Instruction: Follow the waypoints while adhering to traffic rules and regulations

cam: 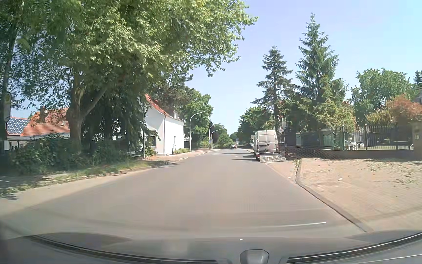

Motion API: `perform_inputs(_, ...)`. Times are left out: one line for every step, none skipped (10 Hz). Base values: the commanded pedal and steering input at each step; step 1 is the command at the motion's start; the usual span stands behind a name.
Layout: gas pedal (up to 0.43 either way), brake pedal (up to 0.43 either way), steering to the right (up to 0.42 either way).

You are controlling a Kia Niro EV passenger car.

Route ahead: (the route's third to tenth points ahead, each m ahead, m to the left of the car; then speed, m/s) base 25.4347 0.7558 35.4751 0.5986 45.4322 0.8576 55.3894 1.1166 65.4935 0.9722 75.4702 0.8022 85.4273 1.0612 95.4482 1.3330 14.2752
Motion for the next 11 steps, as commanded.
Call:
perform_inputs(0.157,0.006,0.003)
perform_inputs(0.157,0.006,0.004)
perform_inputs(0.157,0.006,0.004)
perform_inputs(0.157,0.006,0.004)
perform_inputs(0.157,0.006,0.004)
perform_inputs(0.157,0.006,0.004)
perform_inputs(0.157,0.006,0.004)
perform_inputs(0.157,0.006,0.006)
perform_inputs(0.157,0.006,0.007)
perform_inputs(0.157,0.006,0.007)
perform_inputs(0.157,0.006,0.007)
